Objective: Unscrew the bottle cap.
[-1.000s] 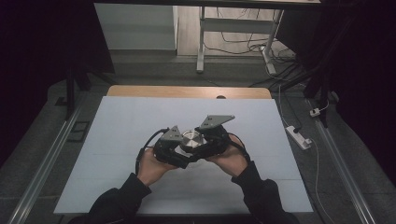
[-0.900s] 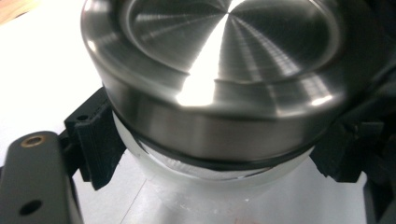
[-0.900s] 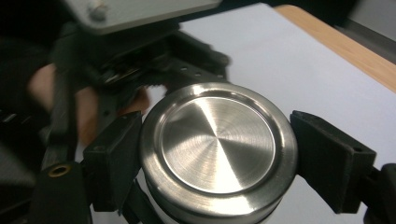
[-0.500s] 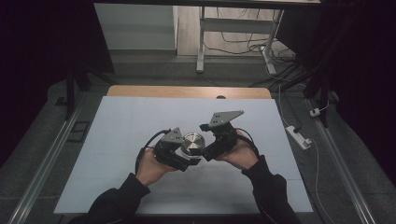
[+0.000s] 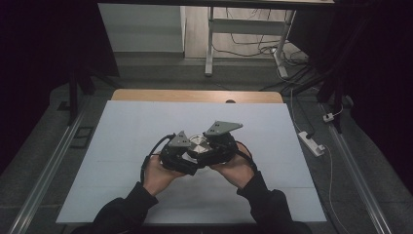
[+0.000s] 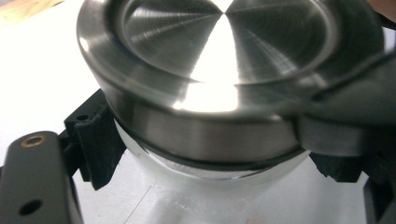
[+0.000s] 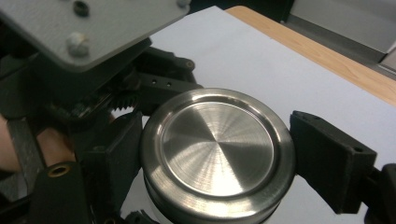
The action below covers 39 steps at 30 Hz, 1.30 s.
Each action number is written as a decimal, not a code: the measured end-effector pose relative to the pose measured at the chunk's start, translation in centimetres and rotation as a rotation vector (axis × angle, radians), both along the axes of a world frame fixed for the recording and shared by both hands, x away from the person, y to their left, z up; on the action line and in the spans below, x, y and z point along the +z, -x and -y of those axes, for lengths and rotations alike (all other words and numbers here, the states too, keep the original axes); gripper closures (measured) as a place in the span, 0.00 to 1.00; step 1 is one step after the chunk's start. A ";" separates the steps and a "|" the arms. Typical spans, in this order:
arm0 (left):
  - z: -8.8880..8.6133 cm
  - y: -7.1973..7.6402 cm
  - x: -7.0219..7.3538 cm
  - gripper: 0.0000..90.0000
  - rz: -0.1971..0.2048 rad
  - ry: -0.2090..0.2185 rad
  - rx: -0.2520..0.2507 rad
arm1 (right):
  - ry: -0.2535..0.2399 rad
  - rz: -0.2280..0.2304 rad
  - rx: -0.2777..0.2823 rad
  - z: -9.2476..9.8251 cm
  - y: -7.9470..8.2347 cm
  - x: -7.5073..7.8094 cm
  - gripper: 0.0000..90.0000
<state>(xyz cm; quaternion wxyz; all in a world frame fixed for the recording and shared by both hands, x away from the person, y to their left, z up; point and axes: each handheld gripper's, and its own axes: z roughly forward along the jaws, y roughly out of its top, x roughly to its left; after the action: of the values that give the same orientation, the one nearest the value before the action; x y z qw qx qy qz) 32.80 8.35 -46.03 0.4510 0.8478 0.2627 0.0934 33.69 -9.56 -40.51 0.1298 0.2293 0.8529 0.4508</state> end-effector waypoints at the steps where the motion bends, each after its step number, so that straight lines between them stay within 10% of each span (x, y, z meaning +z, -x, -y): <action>1: 0.0 0.0 0.0 0.17 0.000 0.000 0.000 | 0.003 -0.009 0.016 0.1 -0.1 0.1 0.22; 12: 0.2 0.1 0.2 0.17 -0.003 0.028 -0.179 | -0.059 -0.091 0.357 3.0 -2.1 0.2 0.21; 17: 0.0 0.1 0.2 0.17 -0.003 0.022 -0.121 | -0.025 -0.110 0.266 2.7 -1.9 0.4 0.03; 28: 0.0 0.0 -0.1 0.18 -0.007 0.000 0.016 | 0.016 -0.026 0.020 -0.1 -0.3 -0.2 0.12; 35: 0.3 0.1 -0.1 0.17 -0.001 -0.011 0.006 | 0.003 -0.037 0.014 0.1 -0.5 -0.6 0.20; 39: 0.1 0.0 -0.2 0.17 0.004 -0.011 -0.056 | 0.034 -0.033 0.099 0.3 -0.6 -0.4 0.20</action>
<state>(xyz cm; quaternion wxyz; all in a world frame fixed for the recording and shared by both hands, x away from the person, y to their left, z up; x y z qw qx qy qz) 32.79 8.27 -46.20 0.4493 0.8572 0.2371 0.0841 34.28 -9.86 -40.88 0.0969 0.1921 0.8727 0.4383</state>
